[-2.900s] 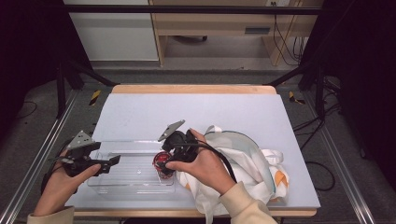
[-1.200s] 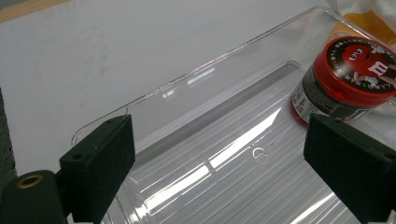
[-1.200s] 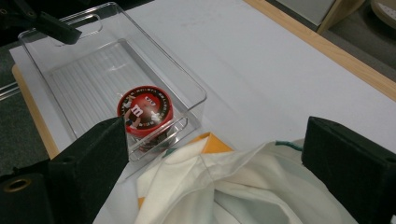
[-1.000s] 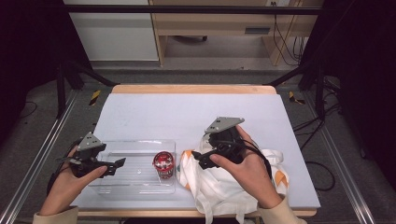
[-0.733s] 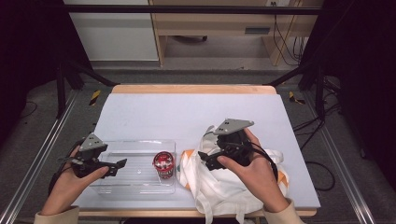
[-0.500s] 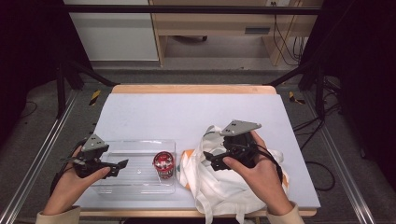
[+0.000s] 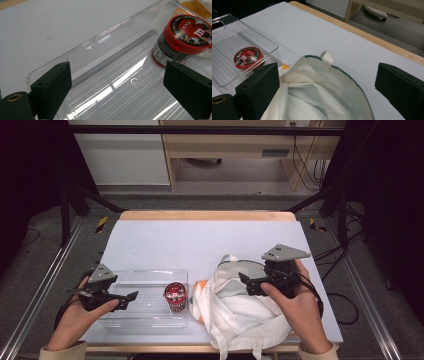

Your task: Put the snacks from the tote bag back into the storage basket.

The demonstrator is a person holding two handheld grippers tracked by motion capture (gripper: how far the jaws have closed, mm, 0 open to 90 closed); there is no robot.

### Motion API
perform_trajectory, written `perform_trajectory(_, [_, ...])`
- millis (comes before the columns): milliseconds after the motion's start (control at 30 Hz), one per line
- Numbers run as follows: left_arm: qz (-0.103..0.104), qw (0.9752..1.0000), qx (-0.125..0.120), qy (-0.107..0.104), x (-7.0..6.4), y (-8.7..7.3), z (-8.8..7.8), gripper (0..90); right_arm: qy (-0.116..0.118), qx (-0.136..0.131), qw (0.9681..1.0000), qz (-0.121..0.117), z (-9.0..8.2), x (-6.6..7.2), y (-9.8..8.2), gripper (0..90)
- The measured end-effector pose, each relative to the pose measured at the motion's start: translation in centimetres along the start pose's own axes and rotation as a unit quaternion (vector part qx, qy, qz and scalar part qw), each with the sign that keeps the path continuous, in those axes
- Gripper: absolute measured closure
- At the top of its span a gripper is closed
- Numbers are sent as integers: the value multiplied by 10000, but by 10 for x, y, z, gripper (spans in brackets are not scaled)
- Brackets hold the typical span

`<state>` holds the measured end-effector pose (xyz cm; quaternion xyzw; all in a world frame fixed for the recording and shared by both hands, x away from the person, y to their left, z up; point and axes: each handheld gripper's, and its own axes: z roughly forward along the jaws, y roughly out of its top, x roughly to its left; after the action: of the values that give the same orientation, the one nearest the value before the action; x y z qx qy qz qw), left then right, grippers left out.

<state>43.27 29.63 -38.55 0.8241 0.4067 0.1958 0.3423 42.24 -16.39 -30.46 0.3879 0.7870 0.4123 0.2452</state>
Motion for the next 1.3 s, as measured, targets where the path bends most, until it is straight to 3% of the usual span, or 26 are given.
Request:
perform_trajectory(533, [-56,10000,-2,32,3,-2,1,75,-557,-86,9966,606,-17,-50,-33,56])
perform_trajectory(800, [-93,9999,11,50,4,-4,3,76,-878,-216,9914,947,-23,-70,-56,57])
perform_trajectory(1067, [-92,9999,-15,48,5,-4,1,76,-1195,-330,9841,1271,-23,-83,-76,61])
perform_trajectory(1300, [-112,9999,-25,53,6,-4,1,77,-1243,-291,9809,1466,-23,-91,-89,62])
